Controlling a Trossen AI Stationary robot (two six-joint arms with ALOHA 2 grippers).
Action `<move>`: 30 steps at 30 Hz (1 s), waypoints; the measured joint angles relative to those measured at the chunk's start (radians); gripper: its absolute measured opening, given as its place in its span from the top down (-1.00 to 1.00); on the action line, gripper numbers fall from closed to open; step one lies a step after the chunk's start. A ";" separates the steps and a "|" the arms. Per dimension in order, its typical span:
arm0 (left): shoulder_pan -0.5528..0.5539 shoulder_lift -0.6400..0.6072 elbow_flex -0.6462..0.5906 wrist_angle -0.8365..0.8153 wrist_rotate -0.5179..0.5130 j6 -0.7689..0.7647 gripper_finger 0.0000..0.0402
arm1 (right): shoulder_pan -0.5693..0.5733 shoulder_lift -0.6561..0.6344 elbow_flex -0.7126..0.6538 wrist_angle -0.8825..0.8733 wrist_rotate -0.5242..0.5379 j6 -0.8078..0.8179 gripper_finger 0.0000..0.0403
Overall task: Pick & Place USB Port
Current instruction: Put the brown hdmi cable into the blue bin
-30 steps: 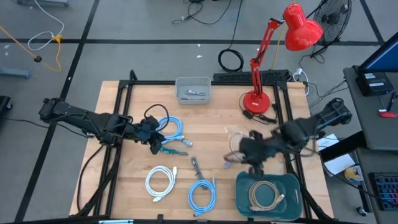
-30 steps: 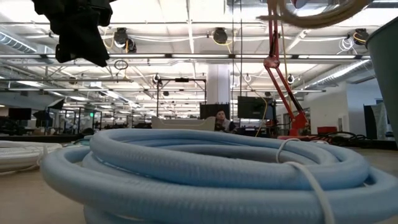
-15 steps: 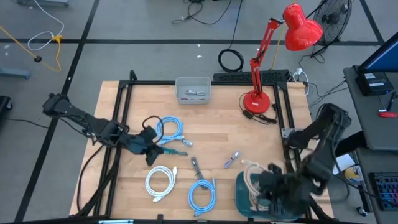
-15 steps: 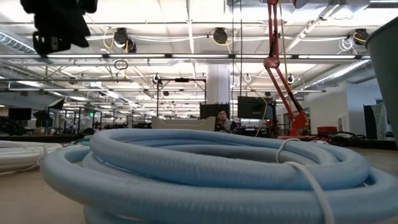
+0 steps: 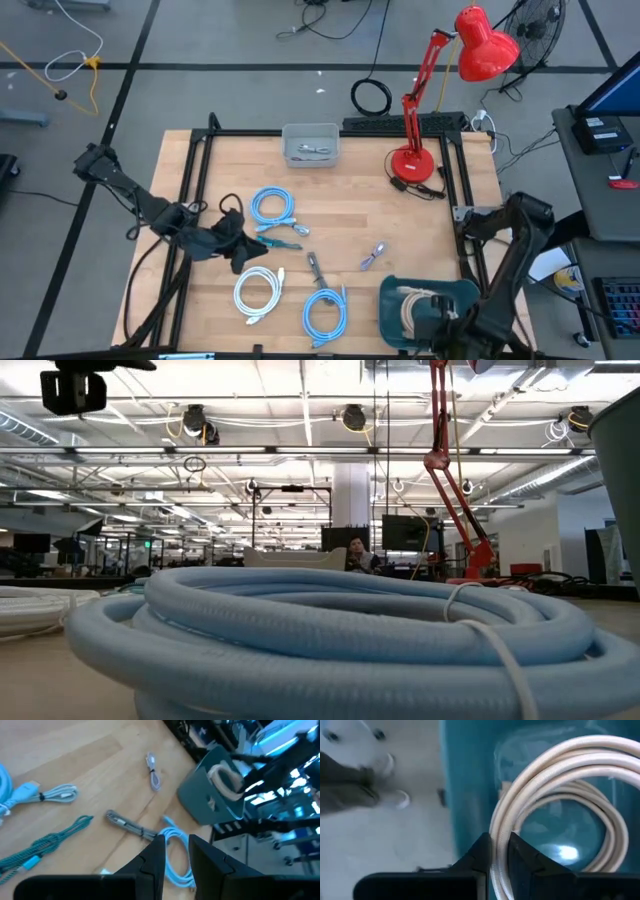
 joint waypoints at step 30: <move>0.000 0.249 0.000 0.269 -0.053 -0.121 0.56 | -0.042 -0.159 -0.374 0.402 0.019 -0.300 0.65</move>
